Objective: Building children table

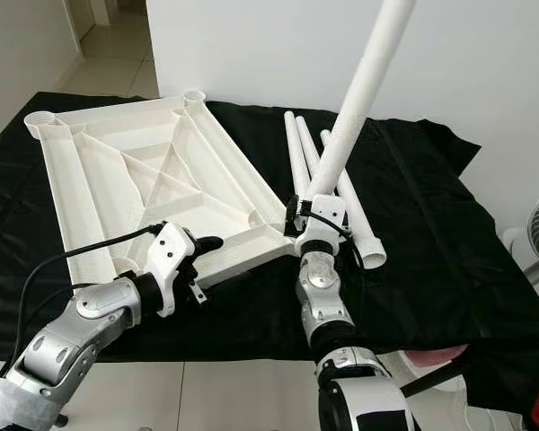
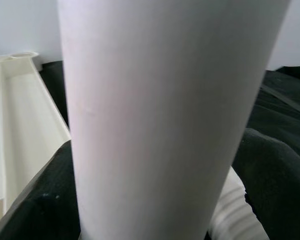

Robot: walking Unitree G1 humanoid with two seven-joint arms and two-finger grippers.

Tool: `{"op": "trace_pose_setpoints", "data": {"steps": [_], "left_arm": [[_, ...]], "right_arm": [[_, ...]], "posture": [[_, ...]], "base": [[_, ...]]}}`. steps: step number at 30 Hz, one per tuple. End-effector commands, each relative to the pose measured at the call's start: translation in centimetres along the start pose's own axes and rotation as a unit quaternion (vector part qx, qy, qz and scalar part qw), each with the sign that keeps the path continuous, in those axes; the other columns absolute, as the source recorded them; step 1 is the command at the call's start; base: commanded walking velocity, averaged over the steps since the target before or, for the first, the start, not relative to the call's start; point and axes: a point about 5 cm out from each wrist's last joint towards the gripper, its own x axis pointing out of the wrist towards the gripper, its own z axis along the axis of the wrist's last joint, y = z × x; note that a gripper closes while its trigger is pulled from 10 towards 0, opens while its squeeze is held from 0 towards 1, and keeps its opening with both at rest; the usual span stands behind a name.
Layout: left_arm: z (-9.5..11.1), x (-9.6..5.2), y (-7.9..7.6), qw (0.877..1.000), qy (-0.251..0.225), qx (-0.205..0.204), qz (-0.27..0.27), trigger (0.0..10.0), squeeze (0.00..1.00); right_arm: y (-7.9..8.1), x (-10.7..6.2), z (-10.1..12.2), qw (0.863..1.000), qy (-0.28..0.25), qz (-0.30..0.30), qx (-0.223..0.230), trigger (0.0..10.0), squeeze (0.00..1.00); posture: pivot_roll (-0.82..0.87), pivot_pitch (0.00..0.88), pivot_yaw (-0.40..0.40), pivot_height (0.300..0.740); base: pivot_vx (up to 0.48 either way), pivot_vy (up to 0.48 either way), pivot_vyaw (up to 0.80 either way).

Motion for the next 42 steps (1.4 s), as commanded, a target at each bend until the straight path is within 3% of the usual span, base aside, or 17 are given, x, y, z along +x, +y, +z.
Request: {"op": "trace_pose_setpoints", "data": {"steps": [1,5,21,31,39,40,42], "left_arm": [[0.0,0.3,-0.4,1.000,0.002,0.005,-0.027,10.0,0.00],[0.1,0.8,-0.6,1.000,-0.005,0.003,-0.025,10.0,0.00],[0.5,2.0,-0.2,1.000,-0.010,0.005,0.010,10.0,0.00],[0.7,3.3,-0.8,1.000,-0.014,0.010,0.015,10.0,0.00],[1.1,4.0,-1.2,1.000,-0.019,0.016,0.004,10.0,0.00],[1.2,4.1,-1.2,1.000,-0.020,0.018,0.004,10.0,0.00],[1.2,4.2,-1.2,1.000,-0.021,0.018,0.004,10.0,0.00]], "right_arm": [[-0.2,0.2,0.3,1.000,-0.010,0.015,0.000,10.0,0.00],[-0.6,0.6,0.6,0.997,-0.009,0.076,0.006,10.0,0.00],[-2.3,1.5,1.5,0.978,0.009,0.210,-0.010,10.0,0.00],[-3.4,1.7,1.6,0.949,0.045,0.306,-0.056,10.0,0.00],[-3.7,1.8,1.7,0.929,0.066,0.358,-0.068,10.0,0.00],[-3.7,1.8,1.7,0.925,0.074,0.367,-0.064,9.5,0.00],[-3.7,1.8,1.6,0.924,0.075,0.369,-0.062,9.5,0.00]], "posture": [[0.05,0.000,-0.078,0.740],[0.04,0.000,-0.076,0.740],[0.04,0.000,-0.073,0.740],[0.04,0.000,-0.070,0.740],[0.04,0.000,-0.071,0.740],[0.04,0.000,-0.071,0.740],[0.04,0.000,-0.071,0.740]], "base": [[0.000,0.000,0.00],[0.000,0.000,0.00],[0.000,0.000,0.00],[0.000,0.000,0.00],[0.000,0.000,0.00],[0.000,0.000,0.00],[0.000,0.000,0.00]]}}
